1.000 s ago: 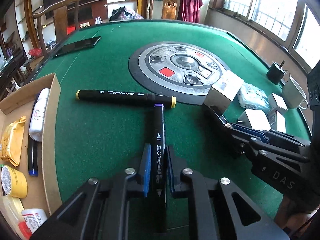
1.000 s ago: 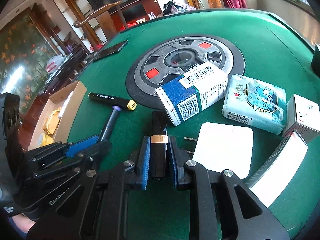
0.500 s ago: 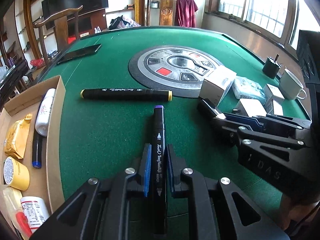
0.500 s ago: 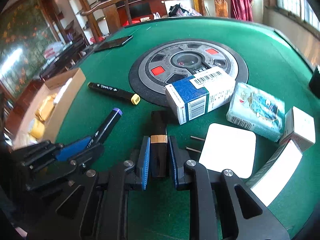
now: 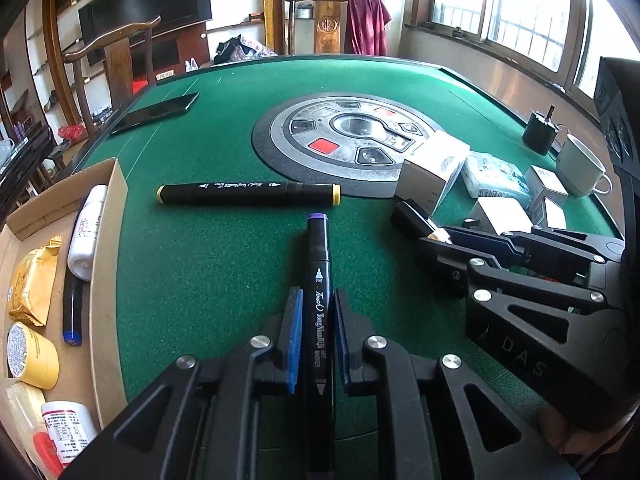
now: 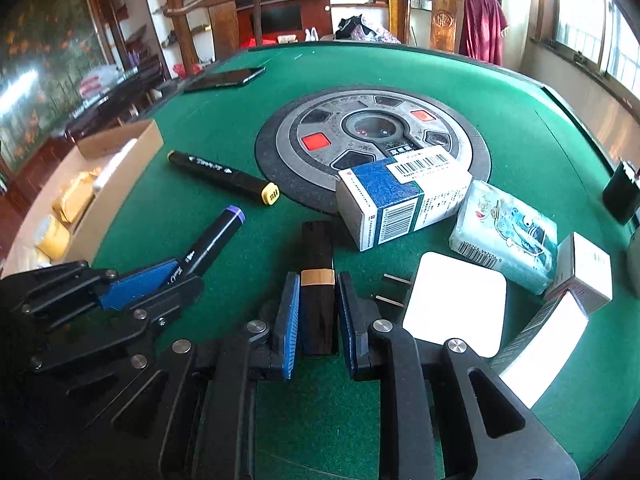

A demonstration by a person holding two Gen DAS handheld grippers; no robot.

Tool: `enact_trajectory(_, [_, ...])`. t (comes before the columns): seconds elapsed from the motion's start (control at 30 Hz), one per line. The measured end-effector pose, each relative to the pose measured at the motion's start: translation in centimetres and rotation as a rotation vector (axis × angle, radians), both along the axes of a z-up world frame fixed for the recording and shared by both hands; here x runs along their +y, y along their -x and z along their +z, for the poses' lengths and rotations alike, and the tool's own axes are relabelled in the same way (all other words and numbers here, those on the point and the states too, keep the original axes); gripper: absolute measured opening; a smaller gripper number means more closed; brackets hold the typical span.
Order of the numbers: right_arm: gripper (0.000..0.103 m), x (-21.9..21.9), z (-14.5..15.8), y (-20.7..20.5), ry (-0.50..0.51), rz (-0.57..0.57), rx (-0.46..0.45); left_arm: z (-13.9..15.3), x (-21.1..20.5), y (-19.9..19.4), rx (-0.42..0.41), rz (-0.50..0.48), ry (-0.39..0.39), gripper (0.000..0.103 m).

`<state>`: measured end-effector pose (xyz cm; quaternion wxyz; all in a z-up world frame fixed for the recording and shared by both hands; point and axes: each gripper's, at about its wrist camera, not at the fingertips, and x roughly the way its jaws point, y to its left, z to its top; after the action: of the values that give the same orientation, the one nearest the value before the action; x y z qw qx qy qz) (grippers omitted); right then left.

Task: Organize objects

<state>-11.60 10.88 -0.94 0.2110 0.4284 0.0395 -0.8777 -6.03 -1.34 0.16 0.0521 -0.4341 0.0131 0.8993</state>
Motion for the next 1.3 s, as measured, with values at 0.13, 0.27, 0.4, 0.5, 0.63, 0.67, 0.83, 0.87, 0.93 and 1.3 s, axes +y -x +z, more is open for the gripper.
enact_trajectory(0.13, [0.018,-0.9,0.1,-0.1,-0.059,0.017,-0.002,0.1,0.1,0.0,0.0,0.0,0.004,0.014])
enact_trajectory(0.27, [0.018,-1.8,0.2,-0.5,-0.13,0.007,0.024,0.1,0.0,0.1,0.001,0.0,0.009,0.015])
enact_trajectory(0.4, [0.024,-1.4,0.1,-0.4,-0.135,-0.01,0.023,0.1,0.1,0.1,0.0,0.0,0.006,0.015])
enact_trajectory(0.5, [0.03,-1.3,0.2,-0.4,-0.138,-0.021,0.021,0.1,0.1,0.1,0.001,0.0,0.007,0.015])
enact_trajectory(0.63, [0.031,-1.1,0.2,-0.5,-0.116,-0.033,0.022,0.1,0.1,0.1,0.001,0.0,0.008,0.015])
enact_trajectory(0.67, [0.031,-1.1,0.2,-0.5,-0.116,-0.034,0.023,0.1,0.1,0.1,0.001,0.0,0.008,0.015])
enact_trajectory(0.83, [0.031,-1.3,0.1,-0.3,-0.107,-0.048,0.03,0.1,0.1,0.1,0.001,0.001,0.005,0.015])
enact_trajectory(0.87, [0.03,-1.3,0.1,-0.3,-0.113,-0.05,0.03,0.1,0.1,0.1,0.002,0.001,0.001,0.014])
enact_trajectory(0.93, [0.017,-1.4,0.2,-0.5,-0.14,-0.06,0.041,0.2,-0.1,0.2,0.003,0.003,-0.016,0.013])
enact_trajectory(1.3, [0.017,-0.3,1.3,-1.0,-0.084,-0.092,0.066,0.5,-1.4,0.1,0.016,0.031,-0.092,0.013])
